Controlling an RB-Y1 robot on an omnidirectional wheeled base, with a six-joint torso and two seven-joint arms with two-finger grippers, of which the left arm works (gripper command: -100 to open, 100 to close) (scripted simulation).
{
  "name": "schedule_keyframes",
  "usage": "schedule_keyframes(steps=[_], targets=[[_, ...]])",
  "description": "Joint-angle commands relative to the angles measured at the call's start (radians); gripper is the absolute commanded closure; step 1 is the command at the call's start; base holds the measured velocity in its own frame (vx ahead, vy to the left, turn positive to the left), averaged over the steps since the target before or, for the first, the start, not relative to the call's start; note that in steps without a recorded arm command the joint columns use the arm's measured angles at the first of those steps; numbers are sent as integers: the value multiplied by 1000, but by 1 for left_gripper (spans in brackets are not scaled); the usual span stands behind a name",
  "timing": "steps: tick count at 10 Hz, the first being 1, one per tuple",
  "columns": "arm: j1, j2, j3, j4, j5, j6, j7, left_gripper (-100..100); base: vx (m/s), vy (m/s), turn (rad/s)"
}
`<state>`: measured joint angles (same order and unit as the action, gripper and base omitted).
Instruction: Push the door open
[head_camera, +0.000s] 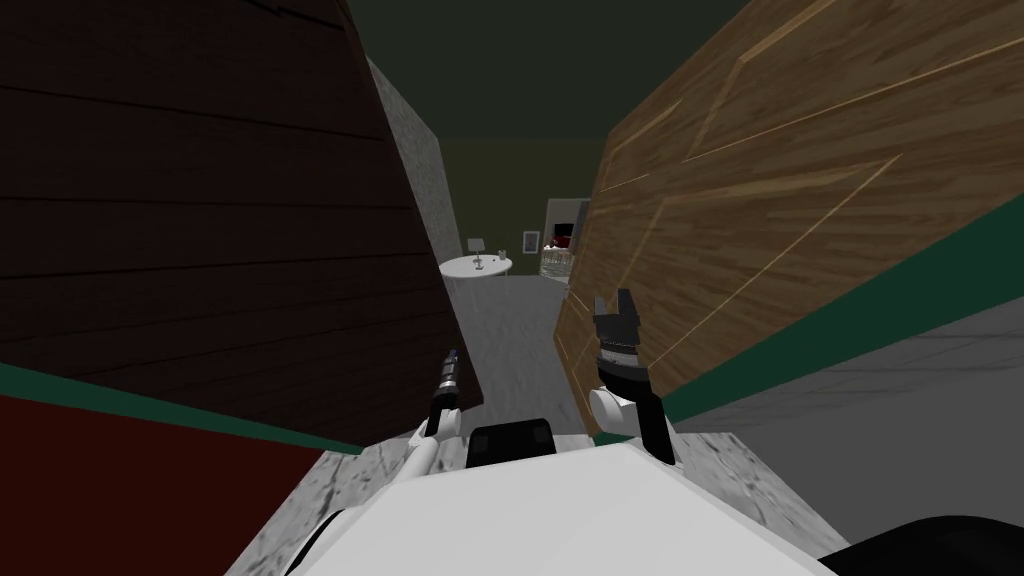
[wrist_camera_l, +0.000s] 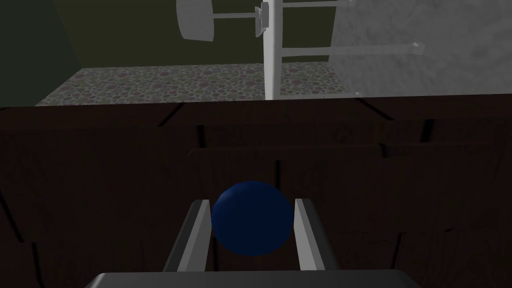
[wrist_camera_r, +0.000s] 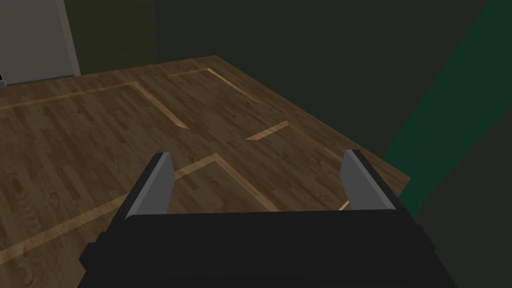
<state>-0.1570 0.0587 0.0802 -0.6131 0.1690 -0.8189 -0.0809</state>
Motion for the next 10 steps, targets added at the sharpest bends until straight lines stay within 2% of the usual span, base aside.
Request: schedule_keyframes(steps=[1, 4, 5, 7, 10], targets=[[1, -1, 0, 0, 0, 0, 0, 100, -22, 3, -6], [1, -1, 0, 0, 0, 0, 0, 100, -7, 0, 1], [10, 9, 7, 4, 7, 0, 5, 100, 103, -35, -18], [16, 17, 14, 5, 13, -1, 9, 100, 165, -30, 12], [32, 38, 32, 7, 31, -5, 21, 100, 189, -33, 0]])
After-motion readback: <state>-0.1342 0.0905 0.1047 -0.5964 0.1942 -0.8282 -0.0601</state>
